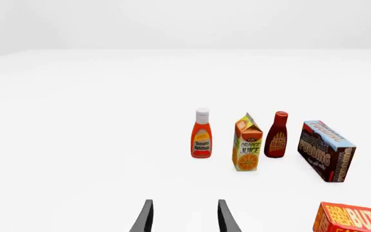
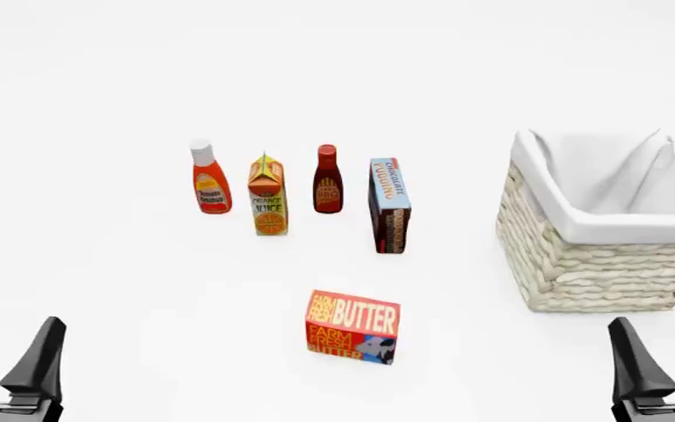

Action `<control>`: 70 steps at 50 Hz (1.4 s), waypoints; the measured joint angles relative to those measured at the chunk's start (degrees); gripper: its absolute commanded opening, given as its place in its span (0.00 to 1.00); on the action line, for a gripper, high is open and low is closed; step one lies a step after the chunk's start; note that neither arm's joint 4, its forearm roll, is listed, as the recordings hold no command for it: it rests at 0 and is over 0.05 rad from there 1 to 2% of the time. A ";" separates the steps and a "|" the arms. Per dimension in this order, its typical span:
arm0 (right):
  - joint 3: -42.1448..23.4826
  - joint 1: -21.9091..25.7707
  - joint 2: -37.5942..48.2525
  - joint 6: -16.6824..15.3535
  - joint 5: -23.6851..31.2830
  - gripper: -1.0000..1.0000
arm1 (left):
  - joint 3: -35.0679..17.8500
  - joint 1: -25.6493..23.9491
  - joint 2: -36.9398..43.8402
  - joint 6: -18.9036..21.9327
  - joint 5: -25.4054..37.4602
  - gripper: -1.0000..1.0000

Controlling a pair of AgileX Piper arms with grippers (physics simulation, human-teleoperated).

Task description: Pick the butter and place it in the basket.

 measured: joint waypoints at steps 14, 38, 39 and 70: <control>-0.16 0.44 -0.06 -0.10 0.30 1.00 | -0.11 0.00 0.20 0.00 -0.05 1.00; -0.58 1.58 12.93 0.35 -10.87 1.00 | -0.15 0.00 0.26 0.00 -0.06 1.00; -0.82 1.61 13.27 0.38 -11.04 1.00 | -0.15 0.00 0.26 0.00 -0.06 1.00; -17.65 10.88 18.62 -6.10 1.57 1.00 | -0.15 0.00 0.26 0.00 -0.07 1.00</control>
